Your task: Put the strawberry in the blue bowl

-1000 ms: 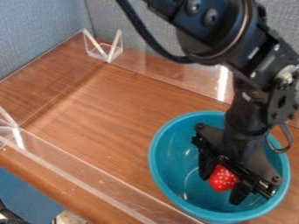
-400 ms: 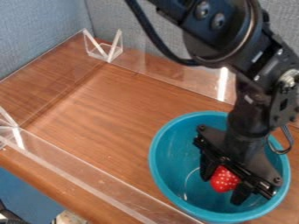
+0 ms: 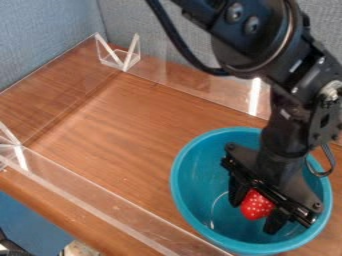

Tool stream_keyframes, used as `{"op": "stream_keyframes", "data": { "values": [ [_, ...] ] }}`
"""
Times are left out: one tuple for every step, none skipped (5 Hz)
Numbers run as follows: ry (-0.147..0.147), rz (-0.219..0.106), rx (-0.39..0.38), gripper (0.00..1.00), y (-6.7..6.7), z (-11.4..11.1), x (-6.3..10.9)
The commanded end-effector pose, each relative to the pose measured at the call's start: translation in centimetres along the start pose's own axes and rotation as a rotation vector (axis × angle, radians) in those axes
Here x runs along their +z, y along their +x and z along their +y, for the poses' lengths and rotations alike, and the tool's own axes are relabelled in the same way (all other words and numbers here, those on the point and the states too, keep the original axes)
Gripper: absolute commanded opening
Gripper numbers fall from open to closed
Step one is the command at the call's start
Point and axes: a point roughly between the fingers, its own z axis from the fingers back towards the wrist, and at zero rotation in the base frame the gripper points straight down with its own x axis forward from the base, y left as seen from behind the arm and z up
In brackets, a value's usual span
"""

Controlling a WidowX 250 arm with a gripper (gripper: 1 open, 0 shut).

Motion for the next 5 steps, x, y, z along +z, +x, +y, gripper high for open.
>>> {"op": "stream_keyframes", "data": {
  "values": [
    [-0.007,-0.049,-0.013,0.0,1.09,-0.61,1.11],
    [-0.005,-0.047,-0.013,0.0,1.11,-0.76,0.95],
    [-0.002,-0.05,-0.015,0.0,1.11,-0.88,0.87],
    [-0.001,-0.05,-0.018,0.0,1.14,-1.02,0.68],
    [-0.001,-0.051,-0.023,0.0,1.19,-1.2,0.42]
  ]
}}
